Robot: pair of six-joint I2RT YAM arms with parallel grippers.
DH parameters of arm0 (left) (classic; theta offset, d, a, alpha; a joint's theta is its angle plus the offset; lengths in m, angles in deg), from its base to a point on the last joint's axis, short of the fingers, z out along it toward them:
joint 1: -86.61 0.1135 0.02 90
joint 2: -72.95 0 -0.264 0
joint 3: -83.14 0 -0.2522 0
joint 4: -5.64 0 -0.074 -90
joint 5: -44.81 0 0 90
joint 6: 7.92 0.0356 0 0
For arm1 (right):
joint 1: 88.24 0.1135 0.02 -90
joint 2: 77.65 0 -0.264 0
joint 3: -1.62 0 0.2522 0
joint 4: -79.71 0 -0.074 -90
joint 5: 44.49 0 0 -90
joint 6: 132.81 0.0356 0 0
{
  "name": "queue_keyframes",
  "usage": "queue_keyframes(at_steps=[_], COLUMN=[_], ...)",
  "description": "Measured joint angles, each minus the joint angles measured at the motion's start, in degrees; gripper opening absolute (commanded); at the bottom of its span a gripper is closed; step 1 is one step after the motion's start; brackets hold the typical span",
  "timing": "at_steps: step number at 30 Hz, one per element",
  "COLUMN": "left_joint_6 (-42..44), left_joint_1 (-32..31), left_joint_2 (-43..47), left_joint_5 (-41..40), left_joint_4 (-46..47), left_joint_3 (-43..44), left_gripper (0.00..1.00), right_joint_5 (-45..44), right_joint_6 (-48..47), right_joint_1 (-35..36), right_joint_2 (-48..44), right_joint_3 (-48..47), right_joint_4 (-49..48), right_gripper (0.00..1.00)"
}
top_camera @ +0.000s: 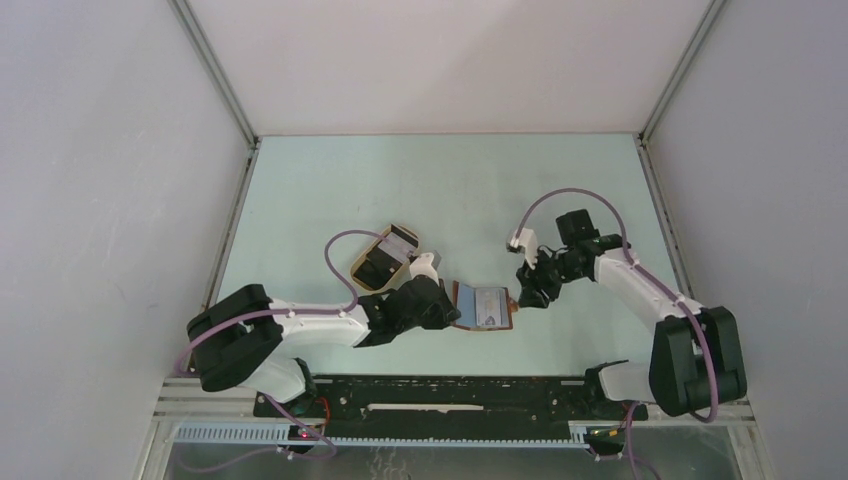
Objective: Put the credit cards into the card holder
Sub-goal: Close the card holder at the center of the board.
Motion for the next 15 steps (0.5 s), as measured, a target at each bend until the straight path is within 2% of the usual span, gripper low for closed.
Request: queue_keyframes(at_steps=[3, 7, 11, 15], left_joint_6=[0.0, -0.2, -0.6, -1.0], left_joint_1=[-0.2, -0.7, -1.2, -1.8], left_joint_2=[-0.1, -0.1, -1.0, -1.6], left_joint_5=[-0.1, -0.6, -1.2, -1.8], left_joint_4=[0.1, 0.4, 0.7, 1.2], left_joint_3=[0.2, 0.3, 0.6, 0.7], left_gripper=[0.0, 0.0, 0.0, 0.0], right_joint_5=[2.4, 2.2, -5.8, -15.5], right_joint_6=[5.4, 18.3, 32.4, 40.9], right_joint_1=[-1.1, -0.4, 5.7, 11.1], right_joint_2=[-2.7, -3.8, -5.6, -5.5], right_joint_3=[-0.7, -2.8, -2.2, -1.4], right_joint_4=[-0.1, -1.1, -4.8, -7.6], right_gripper=[0.47, 0.46, 0.44, 0.43])
